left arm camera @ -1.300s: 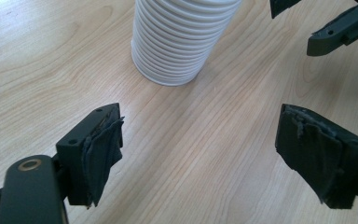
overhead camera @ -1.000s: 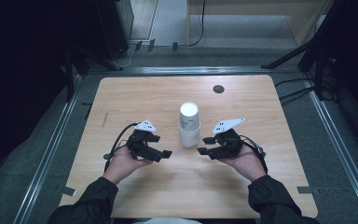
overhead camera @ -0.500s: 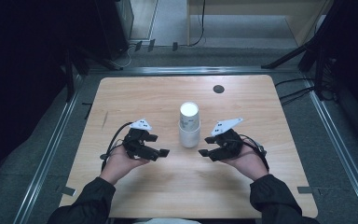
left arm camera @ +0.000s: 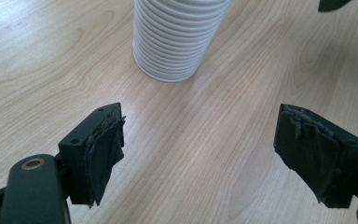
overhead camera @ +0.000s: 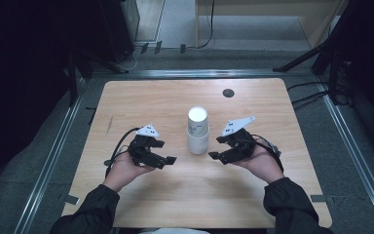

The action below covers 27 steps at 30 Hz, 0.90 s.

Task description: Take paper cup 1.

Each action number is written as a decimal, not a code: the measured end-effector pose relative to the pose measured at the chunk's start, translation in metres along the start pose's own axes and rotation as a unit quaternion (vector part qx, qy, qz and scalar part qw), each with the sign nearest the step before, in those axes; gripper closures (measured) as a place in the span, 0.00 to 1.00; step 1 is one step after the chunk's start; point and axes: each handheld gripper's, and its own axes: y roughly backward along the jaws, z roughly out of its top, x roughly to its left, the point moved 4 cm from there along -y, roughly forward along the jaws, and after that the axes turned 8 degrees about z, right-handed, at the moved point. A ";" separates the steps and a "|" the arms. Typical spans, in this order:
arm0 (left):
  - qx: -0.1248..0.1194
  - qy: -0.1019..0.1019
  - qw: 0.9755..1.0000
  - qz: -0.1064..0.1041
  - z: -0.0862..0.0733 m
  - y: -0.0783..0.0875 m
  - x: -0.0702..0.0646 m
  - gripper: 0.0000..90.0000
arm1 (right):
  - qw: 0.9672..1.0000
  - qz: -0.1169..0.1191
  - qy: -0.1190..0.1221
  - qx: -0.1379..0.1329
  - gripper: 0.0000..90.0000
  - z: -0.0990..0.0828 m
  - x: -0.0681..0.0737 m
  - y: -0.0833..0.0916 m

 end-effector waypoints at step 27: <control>0.000 -0.016 1.000 -0.003 -0.009 0.009 -0.012 0.18 | 0.990 0.024 0.043 0.133 0.29 0.082 -0.028 0.019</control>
